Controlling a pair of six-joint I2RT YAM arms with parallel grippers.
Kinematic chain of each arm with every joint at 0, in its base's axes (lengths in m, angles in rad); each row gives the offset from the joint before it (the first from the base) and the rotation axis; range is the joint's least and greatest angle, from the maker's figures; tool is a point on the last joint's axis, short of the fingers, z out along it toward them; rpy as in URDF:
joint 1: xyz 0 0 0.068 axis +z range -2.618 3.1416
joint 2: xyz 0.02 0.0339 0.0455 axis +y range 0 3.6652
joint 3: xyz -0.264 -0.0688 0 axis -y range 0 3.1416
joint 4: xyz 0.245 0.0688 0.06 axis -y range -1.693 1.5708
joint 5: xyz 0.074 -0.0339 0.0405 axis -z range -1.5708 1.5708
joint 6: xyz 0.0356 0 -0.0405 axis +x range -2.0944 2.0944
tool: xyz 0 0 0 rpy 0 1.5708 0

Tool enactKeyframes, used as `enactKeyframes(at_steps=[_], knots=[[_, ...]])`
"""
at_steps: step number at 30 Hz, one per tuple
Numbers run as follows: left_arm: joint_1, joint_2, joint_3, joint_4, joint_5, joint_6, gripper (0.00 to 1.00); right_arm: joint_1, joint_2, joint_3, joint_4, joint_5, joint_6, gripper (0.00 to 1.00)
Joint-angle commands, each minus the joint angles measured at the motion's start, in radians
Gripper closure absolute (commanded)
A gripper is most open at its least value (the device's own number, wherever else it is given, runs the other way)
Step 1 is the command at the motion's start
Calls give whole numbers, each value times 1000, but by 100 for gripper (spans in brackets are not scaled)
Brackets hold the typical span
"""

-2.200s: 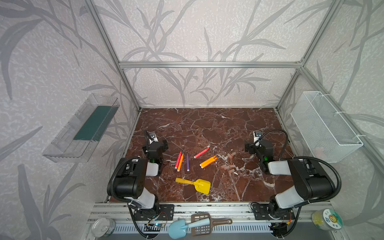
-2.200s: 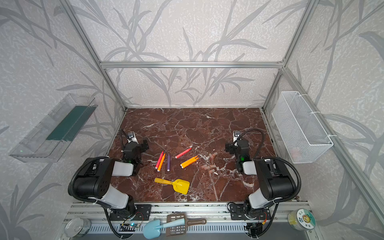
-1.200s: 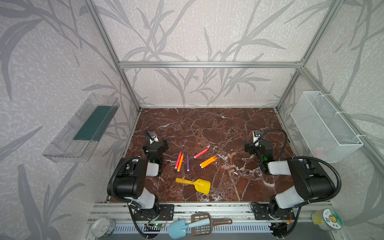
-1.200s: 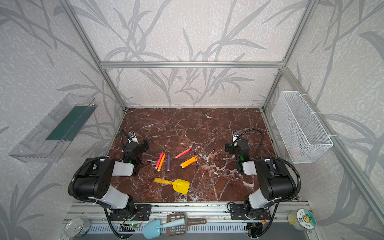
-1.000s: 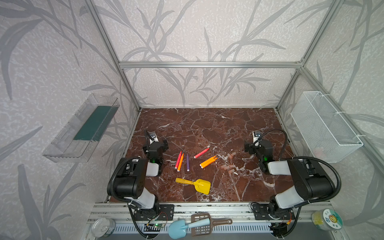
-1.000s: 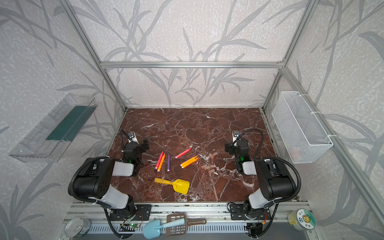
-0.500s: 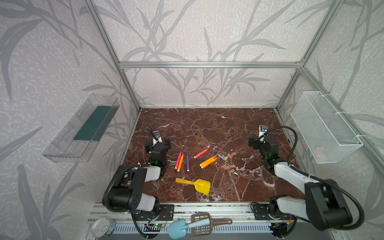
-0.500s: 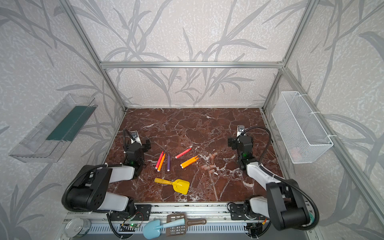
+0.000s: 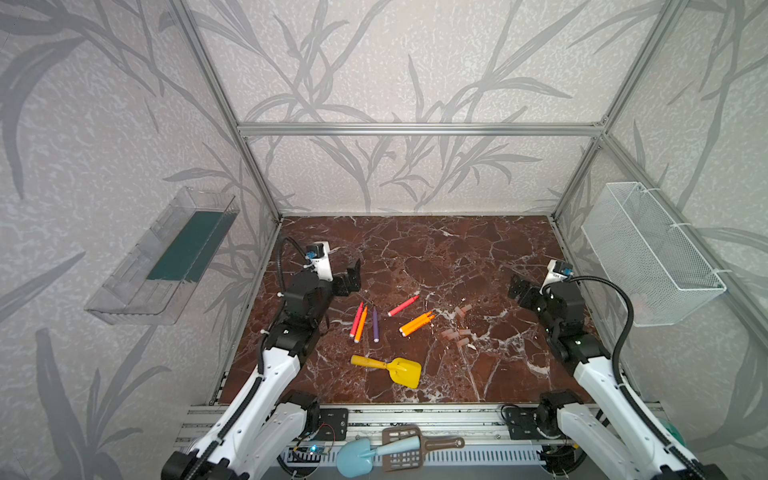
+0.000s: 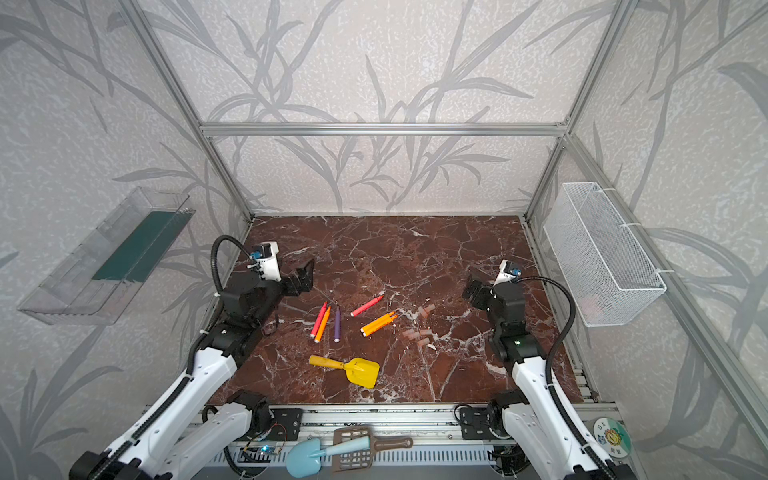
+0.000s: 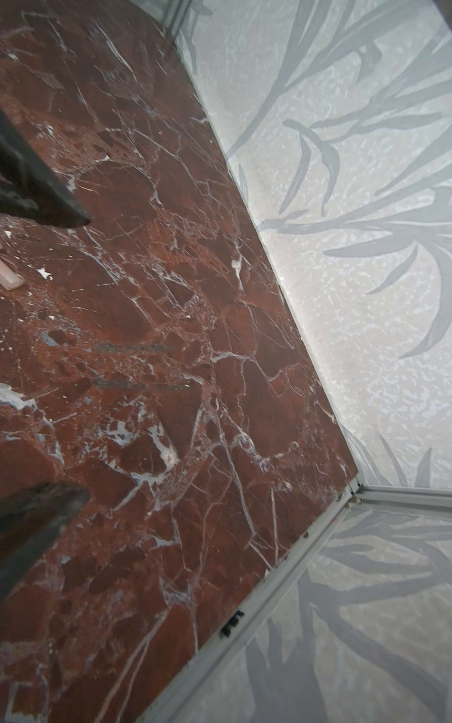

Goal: Insert the pens into the pen caps
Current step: 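Reach the left gripper toward the orange markers while the right arm lifts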

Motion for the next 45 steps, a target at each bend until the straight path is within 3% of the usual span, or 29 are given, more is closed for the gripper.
enactKeyframes(at_steps=[1, 4, 6, 10, 13, 20, 23, 28, 32, 38, 41, 45], knots=[[9, -62, -46, -147, -55, -172, 1, -1, -4, -76, 78, 49, 27, 1], [15, -93, -24, -195, 85, -154, 1, -2, 60, -134, 158, 108, 60, 1], [15, -112, -10, -259, 138, -171, 1, -1, 95, -89, 111, 76, 43, 1], [15, -170, -11, -381, -50, -307, 1, 4, 176, -49, 106, 86, 51, 1], [15, -193, -14, -424, -65, -272, 1, 7, 179, -49, 110, 81, 50, 3], [-10, -184, -34, -439, 180, -223, 1, 37, 119, -96, 155, 77, 27, 5], [-79, -193, -47, -440, 205, -196, 1, 46, 118, -95, 152, 77, 21, 4], [-236, -167, -58, -501, 141, -175, 22, 54, 126, -87, 141, 68, 12, 5], [-368, -131, -96, -481, 75, -189, 30, 63, 126, -85, 138, 77, 10, 5], [-615, 39, -156, -304, -103, -220, 35, 72, 144, -71, 126, 81, 4, 5], [-672, 128, -127, -319, -188, -197, 37, 88, 157, -64, 131, 93, -4, 5], [-724, 231, -103, -299, -191, -183, 41, 137, 206, -33, 135, 153, -22, 6]])
